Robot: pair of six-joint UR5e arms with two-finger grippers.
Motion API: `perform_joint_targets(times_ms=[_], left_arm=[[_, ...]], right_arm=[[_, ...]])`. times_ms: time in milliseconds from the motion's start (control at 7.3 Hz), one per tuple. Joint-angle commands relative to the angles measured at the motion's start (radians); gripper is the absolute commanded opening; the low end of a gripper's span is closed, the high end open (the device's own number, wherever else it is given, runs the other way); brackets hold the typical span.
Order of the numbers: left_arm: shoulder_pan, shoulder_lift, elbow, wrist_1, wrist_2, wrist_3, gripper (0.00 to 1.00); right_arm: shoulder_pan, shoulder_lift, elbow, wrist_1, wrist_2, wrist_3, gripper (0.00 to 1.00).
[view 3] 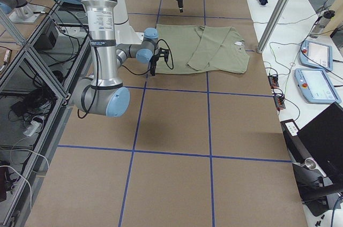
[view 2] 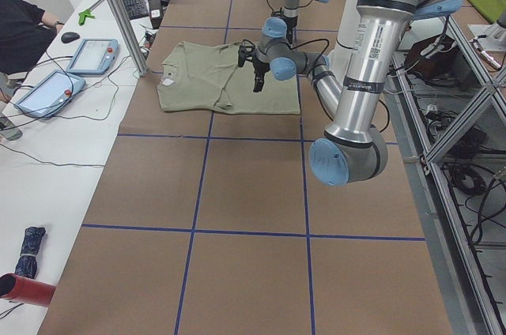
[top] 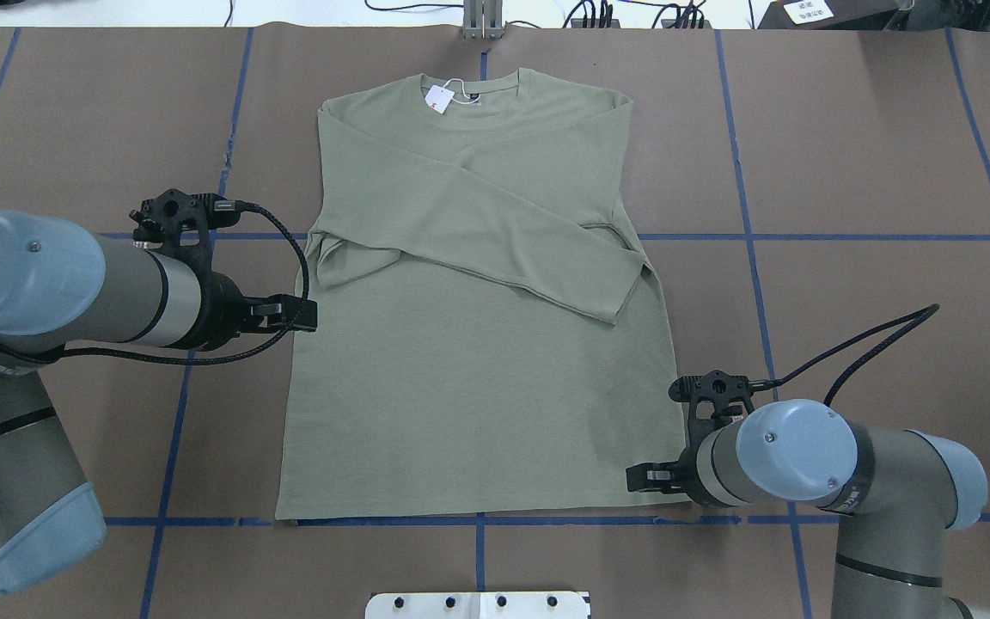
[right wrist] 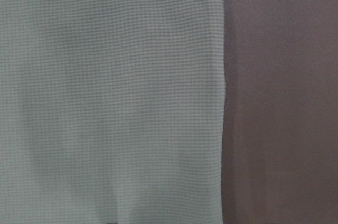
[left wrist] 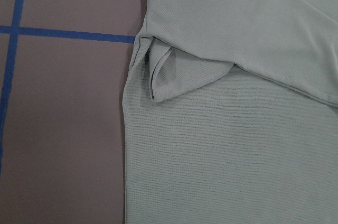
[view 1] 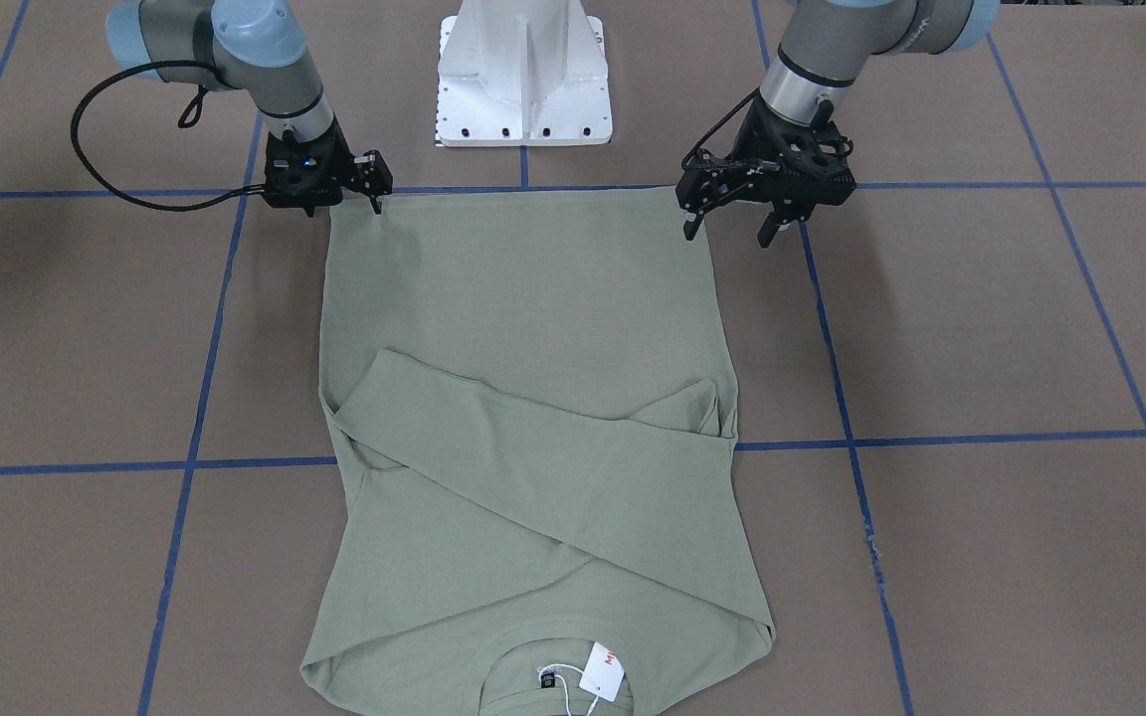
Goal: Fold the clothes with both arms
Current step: 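Lower the right gripper to the hem corner nearest it and grasp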
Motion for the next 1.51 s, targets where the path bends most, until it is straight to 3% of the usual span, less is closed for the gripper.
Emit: perform_joint_targets(times_ms=[0, 137, 274, 411, 1370], left_arm=[[0.002, 0.000, -0.001, 0.000, 0.000, -0.001, 1.00], [0.002, 0.000, -0.001, 0.000, 0.000, -0.001, 1.00], [0.002, 0.000, -0.001, 0.000, 0.000, -0.001, 1.00], [0.002, 0.000, -0.001, 0.000, 0.000, -0.001, 1.00], [0.005, 0.007, 0.021, 0.000, 0.000, -0.010, 1.00]], right_arm=[[0.002, -0.004, -0.005, -0.001, 0.000, 0.000, 0.51], [0.002, -0.006, -0.005, -0.002, 0.002, 0.000, 0.25], [0.003, -0.006, -0.005, -0.002, 0.003, -0.002, 0.07], [0.003, -0.004, -0.003, -0.003, 0.005, -0.002, 0.00], [0.029, -0.003, 0.057, -0.003, 0.005, 0.002, 0.00]])
